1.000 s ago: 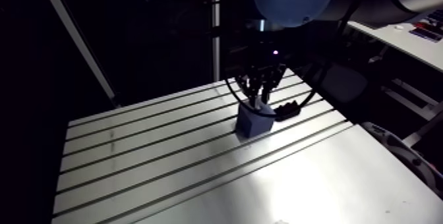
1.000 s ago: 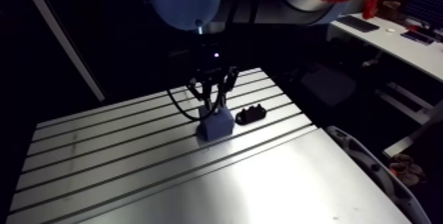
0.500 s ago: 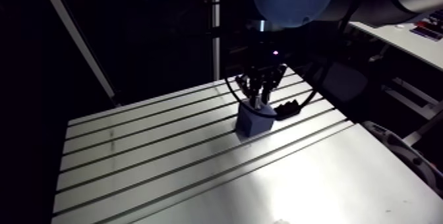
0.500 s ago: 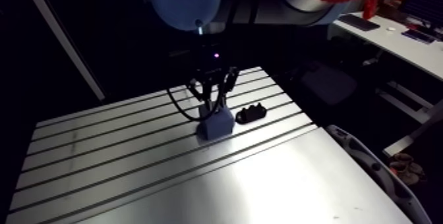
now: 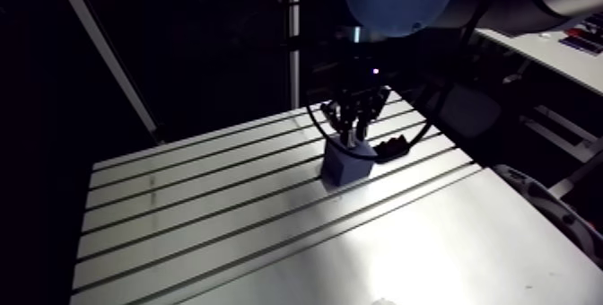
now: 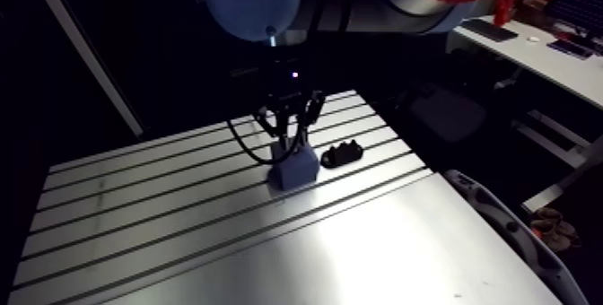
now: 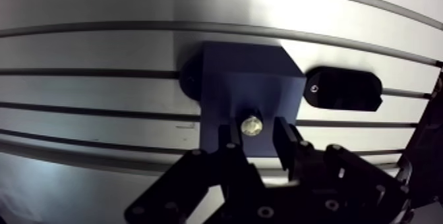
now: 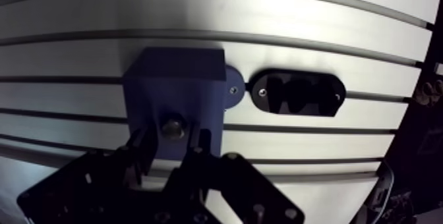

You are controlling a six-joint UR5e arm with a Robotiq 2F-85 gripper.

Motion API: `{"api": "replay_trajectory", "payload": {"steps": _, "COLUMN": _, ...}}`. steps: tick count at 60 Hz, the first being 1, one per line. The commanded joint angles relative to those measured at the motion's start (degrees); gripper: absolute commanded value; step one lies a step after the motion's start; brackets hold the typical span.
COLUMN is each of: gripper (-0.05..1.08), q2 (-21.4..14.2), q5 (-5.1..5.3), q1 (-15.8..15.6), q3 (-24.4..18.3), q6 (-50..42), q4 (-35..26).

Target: Pick up the M10 bolt and insert it into the hex recess until seated.

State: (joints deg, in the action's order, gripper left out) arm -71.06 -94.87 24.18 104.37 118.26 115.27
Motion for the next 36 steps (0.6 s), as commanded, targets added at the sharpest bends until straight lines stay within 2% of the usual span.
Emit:
{"api": "replay_trajectory", "payload": {"steps": 1, "gripper": 0.6, "q2": 0.0, "q5": 0.0, "q1": 0.0, "q3": 0.1, "q6": 0.0, "q4": 0.0}}
{"api": "replay_trajectory", "payload": {"steps": 36, "gripper": 0.61, "q2": -0.1, "q5": 0.17, "q1": -0.3, "q3": 0.3, "q6": -0.3, "q4": 0.2}}
